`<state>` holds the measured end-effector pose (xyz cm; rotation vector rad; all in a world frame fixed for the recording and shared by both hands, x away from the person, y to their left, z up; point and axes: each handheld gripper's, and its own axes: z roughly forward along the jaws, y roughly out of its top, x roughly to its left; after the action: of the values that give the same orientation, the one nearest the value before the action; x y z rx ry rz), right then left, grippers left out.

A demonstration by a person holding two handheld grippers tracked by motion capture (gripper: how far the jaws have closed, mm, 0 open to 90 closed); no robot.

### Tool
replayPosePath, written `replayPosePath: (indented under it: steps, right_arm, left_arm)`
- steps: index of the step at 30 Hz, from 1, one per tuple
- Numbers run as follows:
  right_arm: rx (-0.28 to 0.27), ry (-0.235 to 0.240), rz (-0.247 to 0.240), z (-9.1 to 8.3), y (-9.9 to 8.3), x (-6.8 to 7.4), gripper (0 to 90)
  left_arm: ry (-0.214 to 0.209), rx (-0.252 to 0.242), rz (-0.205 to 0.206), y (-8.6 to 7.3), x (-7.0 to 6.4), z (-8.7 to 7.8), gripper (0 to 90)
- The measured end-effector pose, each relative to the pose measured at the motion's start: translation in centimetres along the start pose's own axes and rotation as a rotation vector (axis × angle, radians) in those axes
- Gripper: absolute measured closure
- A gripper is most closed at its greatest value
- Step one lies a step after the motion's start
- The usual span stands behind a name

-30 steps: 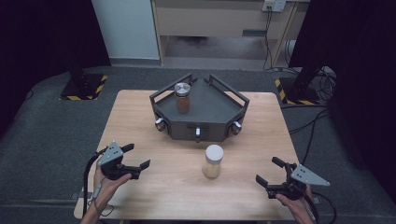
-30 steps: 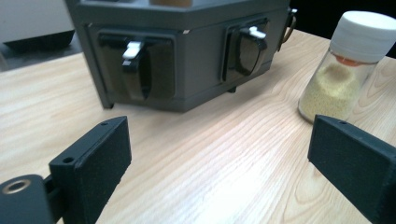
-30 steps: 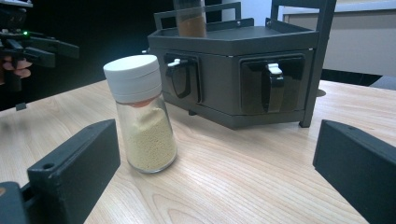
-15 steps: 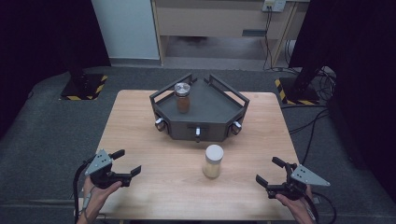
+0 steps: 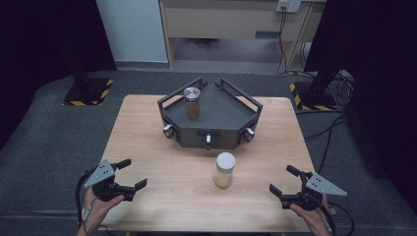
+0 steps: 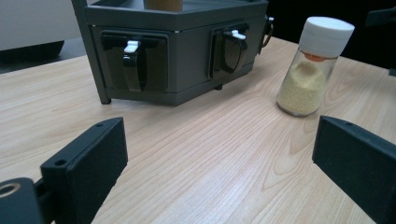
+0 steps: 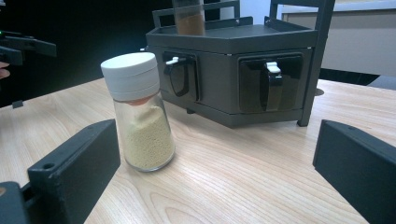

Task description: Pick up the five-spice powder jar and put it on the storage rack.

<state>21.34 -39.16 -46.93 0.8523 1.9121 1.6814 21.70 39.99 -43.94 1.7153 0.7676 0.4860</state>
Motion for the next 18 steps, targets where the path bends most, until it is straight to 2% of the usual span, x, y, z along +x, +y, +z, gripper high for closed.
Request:
replayPosePath:
  steps: [6,18]
  right_arm:
    - [0.003,0.0,0.0,0.04,-0.01,-0.03,1.3]
    - [0.006,-0.005,0.004,0.09,-0.02,-0.08,1.3]
  left_arm:
    - [0.018,-0.015,-0.007,-0.22,0.22,-0.41,1.4]
    - [0.004,-0.031,-0.01,-0.34,0.47,-0.63,1.4]
